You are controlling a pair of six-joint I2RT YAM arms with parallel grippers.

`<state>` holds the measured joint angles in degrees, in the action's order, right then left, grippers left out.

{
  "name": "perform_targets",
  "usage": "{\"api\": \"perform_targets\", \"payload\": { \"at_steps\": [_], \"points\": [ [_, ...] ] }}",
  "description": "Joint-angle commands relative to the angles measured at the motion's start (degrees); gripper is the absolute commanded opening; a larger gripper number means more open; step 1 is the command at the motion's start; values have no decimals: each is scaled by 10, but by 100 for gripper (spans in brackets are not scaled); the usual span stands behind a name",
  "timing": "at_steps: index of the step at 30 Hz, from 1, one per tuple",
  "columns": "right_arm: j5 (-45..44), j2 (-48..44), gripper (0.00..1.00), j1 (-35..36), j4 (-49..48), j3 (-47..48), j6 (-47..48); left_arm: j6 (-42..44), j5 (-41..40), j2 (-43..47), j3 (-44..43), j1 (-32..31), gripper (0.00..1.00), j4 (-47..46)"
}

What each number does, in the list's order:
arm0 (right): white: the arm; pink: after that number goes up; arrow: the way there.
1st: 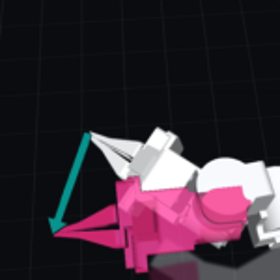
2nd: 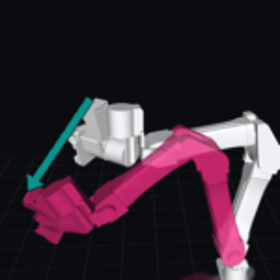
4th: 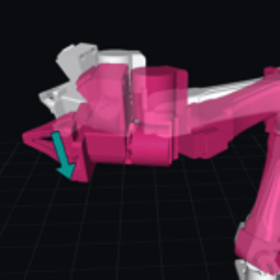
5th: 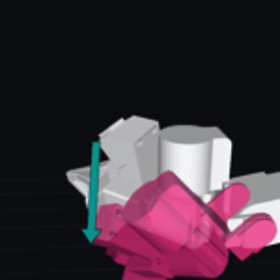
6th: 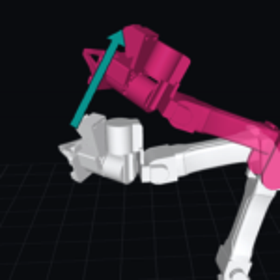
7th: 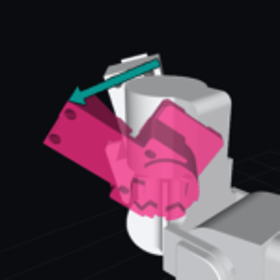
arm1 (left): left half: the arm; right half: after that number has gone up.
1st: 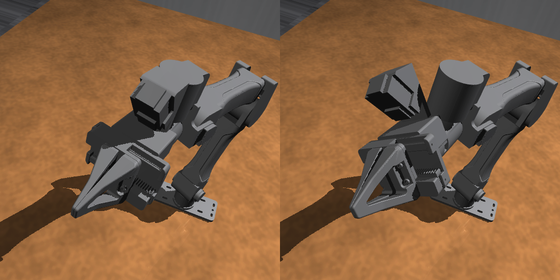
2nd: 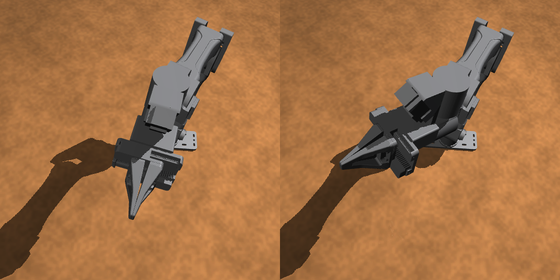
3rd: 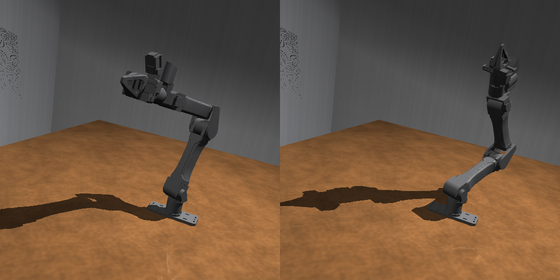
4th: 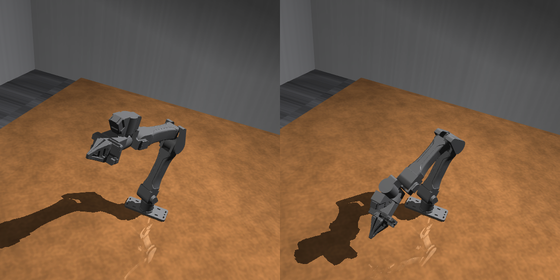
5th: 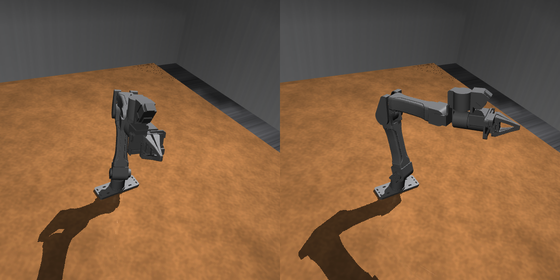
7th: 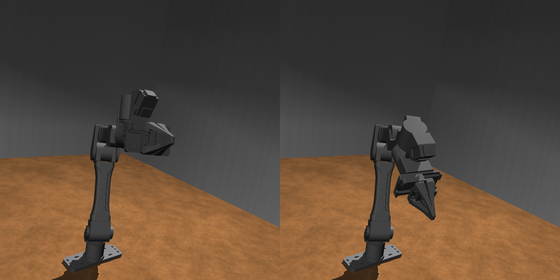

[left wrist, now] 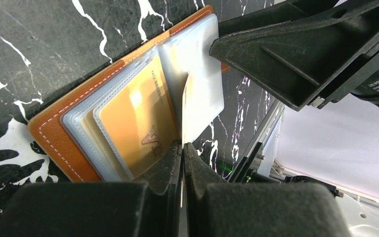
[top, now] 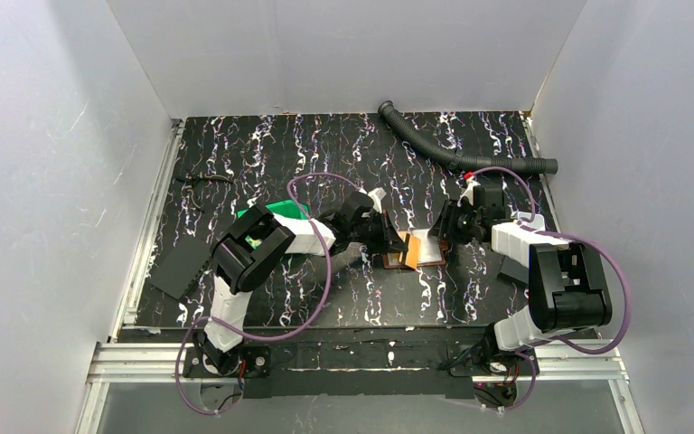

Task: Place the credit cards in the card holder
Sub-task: Insert the credit card into the card holder.

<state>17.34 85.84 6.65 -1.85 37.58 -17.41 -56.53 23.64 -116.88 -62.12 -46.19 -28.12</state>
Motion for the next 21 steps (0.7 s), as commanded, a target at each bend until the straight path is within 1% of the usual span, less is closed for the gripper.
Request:
{"api": "perform_targets", "payload": {
  "at_steps": [1,7,12,21],
  "points": [
    [4,25,49,4,40,-32,-2,11,-21,8,-23,3,0,1],
    [17,16,46,4,25,-48,-15,-2,-63,18,-6,3,0,-10],
    [24,15,43,4,24,-51,-21,-26,-78,14,3,3,0,-28],
    [23,0,41,4,24,-58,-26,-123,-53,5,7,4,0,-56]
  ]
}}
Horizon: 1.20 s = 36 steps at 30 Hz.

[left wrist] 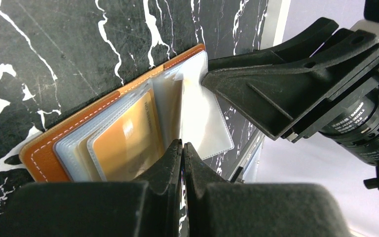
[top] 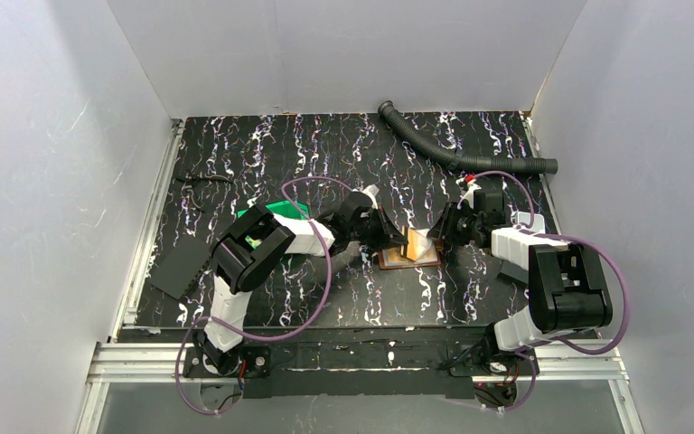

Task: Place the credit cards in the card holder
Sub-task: Insert the credit card into the card holder.

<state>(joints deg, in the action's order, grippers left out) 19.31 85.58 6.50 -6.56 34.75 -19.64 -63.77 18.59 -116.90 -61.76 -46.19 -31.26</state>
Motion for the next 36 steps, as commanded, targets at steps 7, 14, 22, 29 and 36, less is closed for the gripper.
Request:
{"api": "perform_targets", "payload": {
  "at_steps": [7,14,22,29,36],
  "points": [
    [0,-3,44,5,80,-27,4,-82,24,4,16,4,0,-28],
    [-5,-26,58,5,117,-18,19,-67,34,-3,23,3,0,-28],
    [-8,-64,56,6,168,-23,-16,-64,43,-15,27,3,0,-25],
    [-12,-111,54,9,212,-47,-34,-64,47,-15,28,4,0,-25],
    [-29,-144,69,12,244,-39,-34,-55,63,-17,29,5,0,-25]
  ]
}}
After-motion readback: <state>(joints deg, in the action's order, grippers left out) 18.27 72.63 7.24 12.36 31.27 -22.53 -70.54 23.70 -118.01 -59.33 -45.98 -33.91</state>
